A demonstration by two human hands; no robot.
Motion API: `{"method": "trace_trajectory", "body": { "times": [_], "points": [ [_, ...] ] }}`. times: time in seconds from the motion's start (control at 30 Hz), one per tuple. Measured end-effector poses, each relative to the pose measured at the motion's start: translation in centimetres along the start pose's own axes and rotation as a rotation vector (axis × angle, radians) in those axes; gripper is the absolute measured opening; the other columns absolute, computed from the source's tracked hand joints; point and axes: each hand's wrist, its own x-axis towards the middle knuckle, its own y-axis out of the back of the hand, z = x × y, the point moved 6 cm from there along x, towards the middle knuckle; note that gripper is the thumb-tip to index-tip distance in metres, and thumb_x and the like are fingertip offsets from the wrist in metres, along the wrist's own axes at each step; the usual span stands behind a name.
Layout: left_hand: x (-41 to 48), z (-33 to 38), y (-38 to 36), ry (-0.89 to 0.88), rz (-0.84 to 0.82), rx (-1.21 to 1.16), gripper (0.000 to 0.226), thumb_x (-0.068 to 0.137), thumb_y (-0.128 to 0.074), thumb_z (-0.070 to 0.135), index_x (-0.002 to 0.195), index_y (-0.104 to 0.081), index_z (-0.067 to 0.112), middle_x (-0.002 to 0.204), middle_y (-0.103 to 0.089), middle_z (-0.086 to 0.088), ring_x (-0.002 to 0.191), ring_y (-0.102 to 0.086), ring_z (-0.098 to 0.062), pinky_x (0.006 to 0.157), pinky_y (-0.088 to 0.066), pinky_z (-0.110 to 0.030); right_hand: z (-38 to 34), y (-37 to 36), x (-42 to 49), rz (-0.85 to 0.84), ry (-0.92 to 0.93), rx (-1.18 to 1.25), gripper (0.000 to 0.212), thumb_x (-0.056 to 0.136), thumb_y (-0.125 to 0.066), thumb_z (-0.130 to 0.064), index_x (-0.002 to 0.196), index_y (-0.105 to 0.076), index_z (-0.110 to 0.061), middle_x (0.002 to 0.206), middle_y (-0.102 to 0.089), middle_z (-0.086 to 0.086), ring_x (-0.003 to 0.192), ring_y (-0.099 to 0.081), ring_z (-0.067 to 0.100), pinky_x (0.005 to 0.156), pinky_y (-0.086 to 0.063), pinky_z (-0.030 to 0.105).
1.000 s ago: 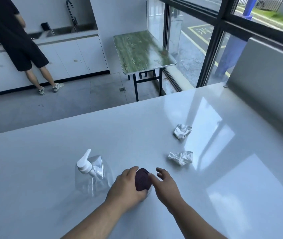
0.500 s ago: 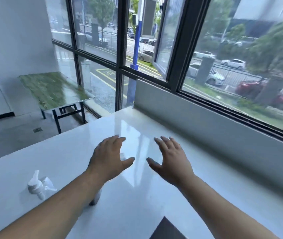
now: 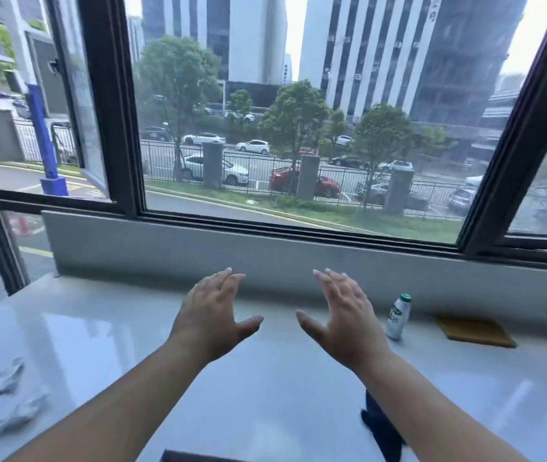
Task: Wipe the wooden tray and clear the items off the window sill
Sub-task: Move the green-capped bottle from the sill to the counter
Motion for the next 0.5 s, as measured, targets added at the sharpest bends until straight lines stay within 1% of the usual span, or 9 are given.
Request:
{"method": "trace_trajectory", "body": {
  "times": [0.13,0.23,0.37,0.43,0.5],
  "points": [
    [3.4,8.5,-3.6,-0.107,-0.025,0.033,0.092,0.086,-0.062,0.074,0.162,-0.030,0.033,0.173,-0.025,0.005,0.158,-0.021,-0.020,0.127,-0.018,-0.040,8.6,3.9,-1.1,0.039,-0.081,-0.050,0.083,0.089,-0.056,-0.069,0.158,-0.037,-0.027,0.164,-0.040,0.004,0.155,-0.027,0.028,0.126,-0.020,0.043],
    [5.0,14.5,-7.6,-0.140,-0.046,0.036,0.092,0.086,-0.062,0.075,0.162,-0.031,0.032,0.172,-0.027,0.004,0.157,-0.022,-0.019,0.126,-0.019,-0.040,15.1,5.4,-2.2,0.025,-0.120,-0.039,0.084,0.089,-0.052,-0.071,0.158,-0.036,-0.028,0.165,-0.039,0.003,0.155,-0.025,0.026,0.128,-0.021,0.044],
    [6.7,21.4,-13.5,-0.165,-0.114,0.047,0.091,0.087,-0.059,0.075,0.162,-0.030,0.033,0.172,-0.026,0.005,0.157,-0.020,-0.018,0.126,-0.017,-0.038,24.0,6.7,-3.0,-0.011,-0.186,0.010,0.086,0.086,-0.046,-0.073,0.158,-0.035,-0.028,0.164,-0.039,0.002,0.154,-0.026,0.023,0.128,-0.021,0.043],
    [8.0,24.9,-16.3,-0.188,-0.135,0.066,0.091,0.089,-0.058,0.074,0.163,-0.028,0.032,0.173,-0.025,0.005,0.158,-0.019,-0.018,0.127,-0.015,-0.036,28.6,7.5,-3.1,-0.008,-0.217,0.021,0.084,0.087,-0.050,-0.071,0.157,-0.037,-0.027,0.163,-0.042,0.001,0.153,-0.028,0.022,0.127,-0.022,0.042],
    [9.4,28.0,-18.5,-0.204,-0.146,0.069,0.091,0.089,-0.059,0.073,0.163,-0.029,0.031,0.173,-0.025,0.005,0.158,-0.020,-0.018,0.127,-0.015,-0.036,32.5,8.2,-3.3,0.005,-0.243,0.029,0.081,0.089,-0.058,-0.067,0.156,-0.040,-0.025,0.161,-0.044,0.000,0.152,-0.030,0.021,0.127,-0.022,0.039]
  ]
}}
